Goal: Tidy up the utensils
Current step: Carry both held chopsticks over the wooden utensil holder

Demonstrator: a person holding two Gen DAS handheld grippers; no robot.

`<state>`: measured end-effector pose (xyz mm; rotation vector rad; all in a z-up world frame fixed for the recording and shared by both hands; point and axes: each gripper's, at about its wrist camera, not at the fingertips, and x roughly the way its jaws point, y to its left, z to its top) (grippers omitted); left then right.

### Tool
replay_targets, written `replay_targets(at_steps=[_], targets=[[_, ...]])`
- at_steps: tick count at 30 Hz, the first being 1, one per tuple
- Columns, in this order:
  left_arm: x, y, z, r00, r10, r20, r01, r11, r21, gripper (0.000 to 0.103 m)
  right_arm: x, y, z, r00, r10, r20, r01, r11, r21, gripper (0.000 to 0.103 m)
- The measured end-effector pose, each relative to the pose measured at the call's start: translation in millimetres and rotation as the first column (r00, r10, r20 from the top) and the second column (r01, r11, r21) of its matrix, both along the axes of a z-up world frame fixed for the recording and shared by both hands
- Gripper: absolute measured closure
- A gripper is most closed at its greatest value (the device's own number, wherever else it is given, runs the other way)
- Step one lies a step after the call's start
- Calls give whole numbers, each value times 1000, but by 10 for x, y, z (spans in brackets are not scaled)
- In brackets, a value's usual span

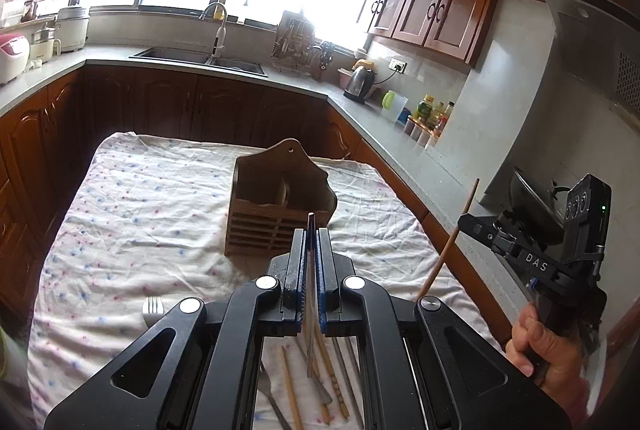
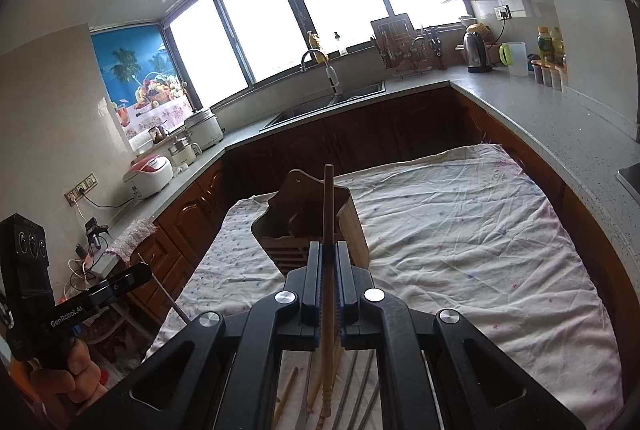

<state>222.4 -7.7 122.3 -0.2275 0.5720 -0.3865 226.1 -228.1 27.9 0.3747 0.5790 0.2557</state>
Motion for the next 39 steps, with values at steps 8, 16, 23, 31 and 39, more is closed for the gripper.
replay_targets(at_steps=[8, 16, 23, 31, 39], targets=[[161, 129, 135, 999, 34, 36, -34, 999, -8, 100, 208, 16, 81, 1000, 0, 26, -1, 1000, 11, 98], [430, 211, 372, 993, 69, 100, -68, 998, -13, 100, 505, 19, 195, 998, -23, 66, 21, 999, 29, 98], [761, 246, 636, 980, 100, 170, -99, 995, -16, 100, 879, 16, 366, 991, -57, 123, 51, 998, 48, 98], [1234, 249, 818, 959, 145, 244, -146, 989, -12, 100, 1353, 29, 514, 977, -99, 191, 88, 994, 62, 98], [1711, 236, 401, 960, 201, 194, -199, 980, -28, 100, 1720, 103, 169, 974, -120, 192, 109, 992, 68, 98]])
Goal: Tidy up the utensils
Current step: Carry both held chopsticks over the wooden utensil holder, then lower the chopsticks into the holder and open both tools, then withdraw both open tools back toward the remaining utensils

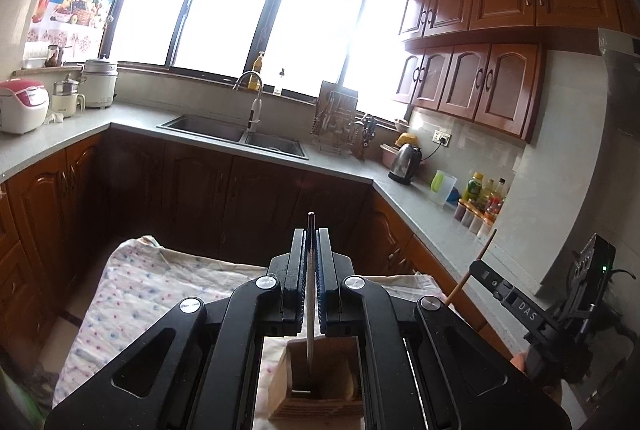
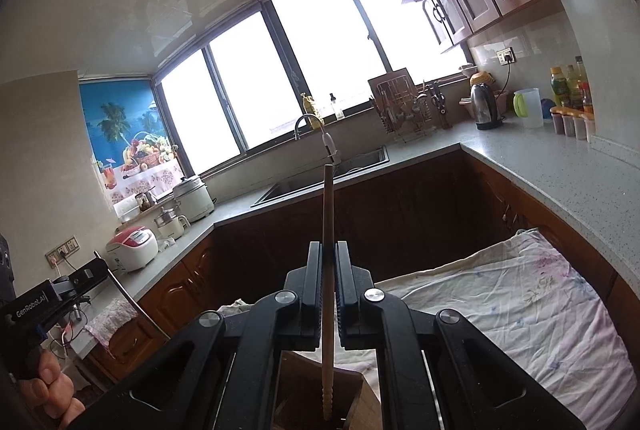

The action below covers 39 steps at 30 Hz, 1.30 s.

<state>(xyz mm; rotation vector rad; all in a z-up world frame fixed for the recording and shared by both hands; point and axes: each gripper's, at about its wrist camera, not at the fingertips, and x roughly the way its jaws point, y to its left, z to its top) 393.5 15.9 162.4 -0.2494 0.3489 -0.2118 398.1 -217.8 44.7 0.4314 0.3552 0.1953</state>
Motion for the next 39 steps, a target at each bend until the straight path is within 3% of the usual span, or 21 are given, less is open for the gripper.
replay_targets(at_steps=[8, 14, 25, 29, 31, 33, 34, 37, 39], targets=[[194, -54, -529, 998, 21, -60, -21, 1000, -6, 100, 119, 96, -525, 999, -14, -46, 15, 1000, 25, 97], [251, -83, -795, 993, 17, -116, -19, 1000, -16, 100, 109, 151, -719, 997, -8, -73, 10, 999, 33, 97], [268, -94, -772, 991, 20, -131, -20, 1000, -2, 99, 173, 146, -798, 992, 15, -124, -11, 999, 32, 97], [262, -85, -775, 989, 27, -146, -27, 1000, 0, 98, 178, 125, -806, 990, 27, -139, -19, 998, 57, 91], [246, -75, -780, 988, 28, -154, -29, 1000, 1, 88, 172, 106, -820, 989, 28, -146, -18, 997, 69, 89], [214, -54, -781, 987, 41, -153, -41, 999, 3, 70, 143, 93, -817, 989, 32, -148, -19, 996, 83, 73], [197, -41, -783, 987, 42, -152, -43, 999, 0, 69, 124, 84, -812, 989, 32, -143, -20, 996, 88, 62], [157, -9, -791, 986, 49, -162, -50, 999, -4, 60, 72, 68, -779, 991, 29, -131, -17, 996, 88, 61], [119, 18, -790, 983, 64, -170, -66, 998, -4, 38, 51, 47, -761, 991, 36, -130, -22, 994, 104, 56]])
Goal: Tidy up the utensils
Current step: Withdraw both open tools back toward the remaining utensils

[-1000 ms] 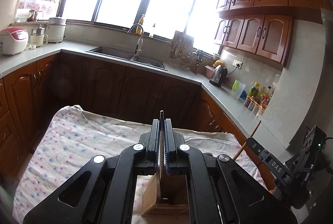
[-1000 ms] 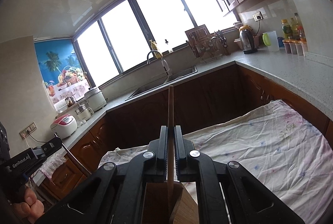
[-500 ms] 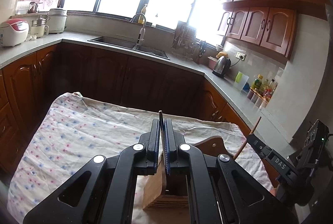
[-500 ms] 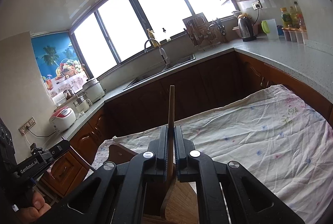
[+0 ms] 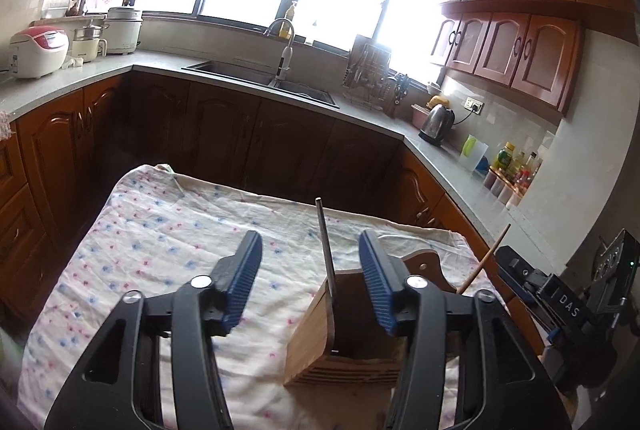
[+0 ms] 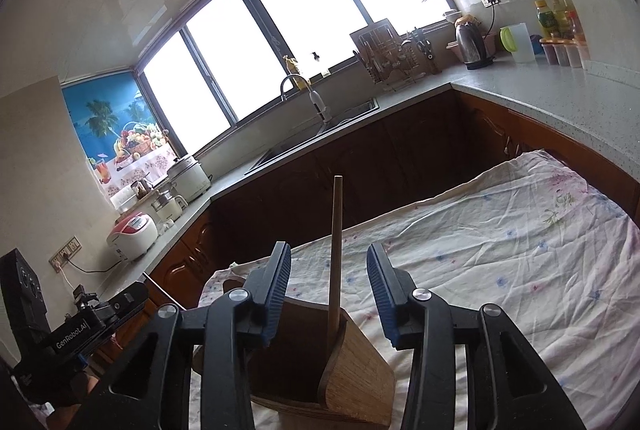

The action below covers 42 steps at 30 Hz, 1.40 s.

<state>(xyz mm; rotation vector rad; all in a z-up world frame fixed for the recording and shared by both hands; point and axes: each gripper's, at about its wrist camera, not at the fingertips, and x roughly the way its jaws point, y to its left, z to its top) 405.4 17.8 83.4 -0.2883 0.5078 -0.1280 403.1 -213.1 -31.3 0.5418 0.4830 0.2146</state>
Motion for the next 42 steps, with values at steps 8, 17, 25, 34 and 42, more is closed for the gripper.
replay_targets(at_steps=[8, 17, 25, 34, 42], targets=[[-284, 140, 3, 998, 60, -8, -60, 998, -14, 11, -285, -93, 126, 1000, 3, 31, -4, 1000, 16, 17], [-738, 119, -81, 998, 33, -47, -34, 999, -9, 11, -819, -227, 157, 1000, 13, 15, -13, 999, 34, 13], [-1202, -4, -167, 998, 2, -69, 0, 999, 33, 10, -1378, -395, 126, 1000, -17, -19, 17, 1000, -5, 10], [-1616, -48, -343, 993, -33, -118, 37, 999, 34, 10, -1933, -508, -36, 996, -35, -88, 30, 998, -54, 10], [-1931, -135, -596, 982, -64, -176, 73, 996, 49, 10, -2316, -434, -225, 991, -46, -125, 33, 994, -109, 10]])
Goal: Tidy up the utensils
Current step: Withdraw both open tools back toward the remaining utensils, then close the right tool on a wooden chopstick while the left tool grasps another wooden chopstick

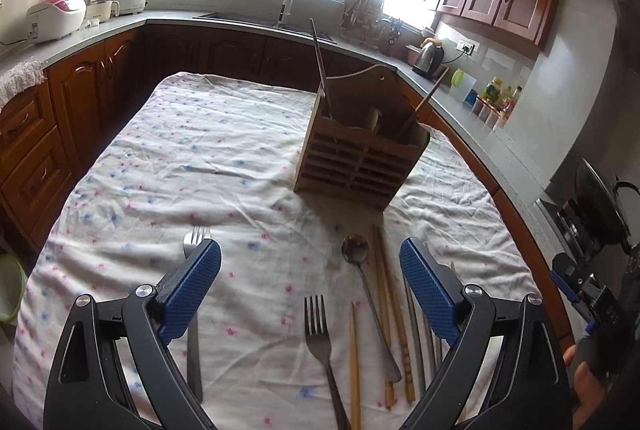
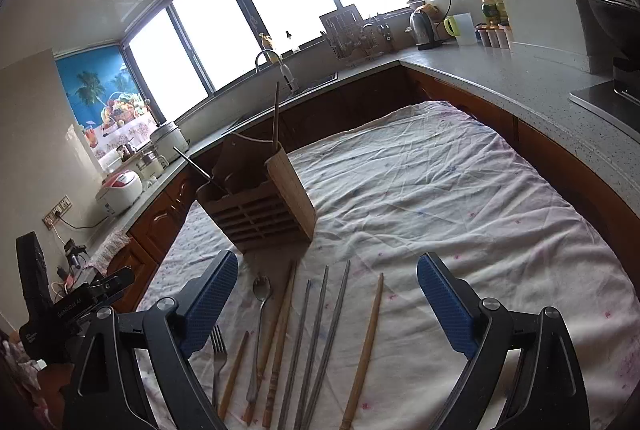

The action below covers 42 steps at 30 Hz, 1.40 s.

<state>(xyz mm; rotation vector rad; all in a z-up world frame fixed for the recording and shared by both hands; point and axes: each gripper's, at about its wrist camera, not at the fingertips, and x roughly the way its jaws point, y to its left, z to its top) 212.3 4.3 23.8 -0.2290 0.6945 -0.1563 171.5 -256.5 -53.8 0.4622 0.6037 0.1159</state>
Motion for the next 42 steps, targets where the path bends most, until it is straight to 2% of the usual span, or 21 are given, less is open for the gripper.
replay_targets(at_steps=[9, 12, 20, 32, 34, 36, 38, 39, 41, 42], targets=[[-302, -155, -212, 998, -69, -1, 69, 997, 29, 10, -338, 179, -205, 1000, -19, 11, 20, 995, -101, 10], [-354, -221, -276, 996, -89, -13, 90, 995, 44, 10, -377, 213, -289, 1000, -12, -11, 10, 993, -117, 10], [-397, -315, -391, 993, -109, -37, 111, 992, 61, 10, -448, 224, -442, 998, -6, -56, 0, 993, -120, 10], [-375, -440, -422, 989, -139, -49, 144, 985, 99, 11, -385, 217, -438, 997, -2, -71, -6, 993, -114, 10], [-359, -466, -434, 987, -153, -55, 158, 982, 102, 17, -359, 215, -435, 998, 4, -70, -12, 994, -111, 10], [-324, -493, -467, 982, -173, -77, 180, 979, 100, 30, -321, 221, -429, 997, 5, -76, -14, 992, -122, 11], [-277, -513, -514, 976, -188, -105, 198, 976, 87, 35, -273, 224, -428, 996, 12, -85, -22, 992, -123, 12], [-260, -526, -535, 974, -194, -114, 204, 975, 84, 43, -238, 222, -433, 996, 16, -92, -27, 992, -122, 13], [-212, -559, -581, 968, -207, -141, 220, 972, 81, 49, -169, 229, -452, 993, 25, -111, -39, 992, -122, 28], [-189, -579, -609, 965, -212, -155, 226, 971, 82, 51, -128, 235, -470, 991, 27, -128, -43, 991, -123, 30]])
